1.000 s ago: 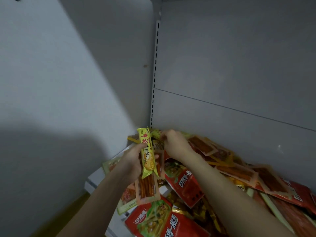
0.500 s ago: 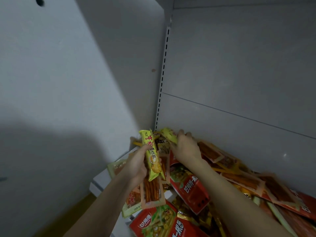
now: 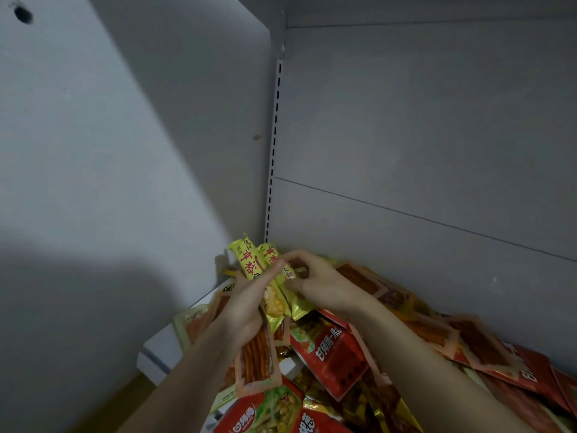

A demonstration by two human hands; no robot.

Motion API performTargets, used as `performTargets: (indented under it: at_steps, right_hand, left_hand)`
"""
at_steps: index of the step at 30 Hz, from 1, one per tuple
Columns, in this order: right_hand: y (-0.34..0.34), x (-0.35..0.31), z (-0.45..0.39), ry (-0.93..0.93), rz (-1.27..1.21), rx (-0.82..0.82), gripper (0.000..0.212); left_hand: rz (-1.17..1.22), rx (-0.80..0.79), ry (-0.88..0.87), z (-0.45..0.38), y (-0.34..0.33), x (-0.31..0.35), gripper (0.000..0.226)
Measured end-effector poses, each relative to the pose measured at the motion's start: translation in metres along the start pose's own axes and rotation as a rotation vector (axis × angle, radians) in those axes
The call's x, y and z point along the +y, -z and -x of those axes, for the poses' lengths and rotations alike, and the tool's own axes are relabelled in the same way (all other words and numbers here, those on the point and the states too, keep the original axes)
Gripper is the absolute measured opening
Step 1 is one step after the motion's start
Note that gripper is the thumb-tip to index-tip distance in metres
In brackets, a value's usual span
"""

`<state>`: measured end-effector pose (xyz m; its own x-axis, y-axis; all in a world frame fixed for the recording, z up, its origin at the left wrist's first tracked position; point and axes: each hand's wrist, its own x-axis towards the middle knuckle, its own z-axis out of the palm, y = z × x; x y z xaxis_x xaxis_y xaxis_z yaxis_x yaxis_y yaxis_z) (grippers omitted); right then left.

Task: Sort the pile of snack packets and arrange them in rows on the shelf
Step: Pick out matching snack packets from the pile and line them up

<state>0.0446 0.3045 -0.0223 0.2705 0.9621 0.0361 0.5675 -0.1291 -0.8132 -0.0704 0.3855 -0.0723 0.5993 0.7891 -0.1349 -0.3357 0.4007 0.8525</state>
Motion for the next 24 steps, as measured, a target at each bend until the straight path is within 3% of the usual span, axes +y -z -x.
performTargets:
  at_steps: [2, 4, 8, 9, 14, 18, 24]
  right_hand:
    - [0.004, 0.0, -0.001, 0.037, 0.036, -0.045, 0.044]
    - [0.012, -0.003, -0.006, 0.044, 0.029, -0.055, 0.037]
    - [0.044, 0.018, -0.044, -0.05, 0.281, 0.324, 0.025]
    - [0.05, 0.026, -0.054, -0.089, 0.37, 0.354, 0.027]
    - [0.056, 0.054, -0.083, -0.216, 0.728, 0.208, 0.029]
    - [0.041, 0.06, -0.094, -0.252, 0.898, 0.115, 0.022]
    - [0.032, 0.055, -0.101, -0.287, 1.068, 0.067, 0.028]
  left_hand:
    - [-0.02, 0.033, -0.007, -0.005, -0.001, -0.003, 0.048]
    - [-0.013, 0.061, 0.008, -0.01, 0.0, -0.003, 0.036]
    - [-0.046, 0.032, 0.097, -0.019, 0.008, 0.006, 0.039]
    - [-0.054, 0.014, 0.109, -0.02, 0.01, 0.009, 0.038]
    - [-0.081, 0.002, 0.091, -0.032, 0.016, 0.017, 0.032]
    - [-0.095, 0.007, 0.102, -0.046, 0.021, 0.015, 0.03]
    - [-0.122, -0.029, 0.152, -0.056, 0.025, 0.008, 0.035]
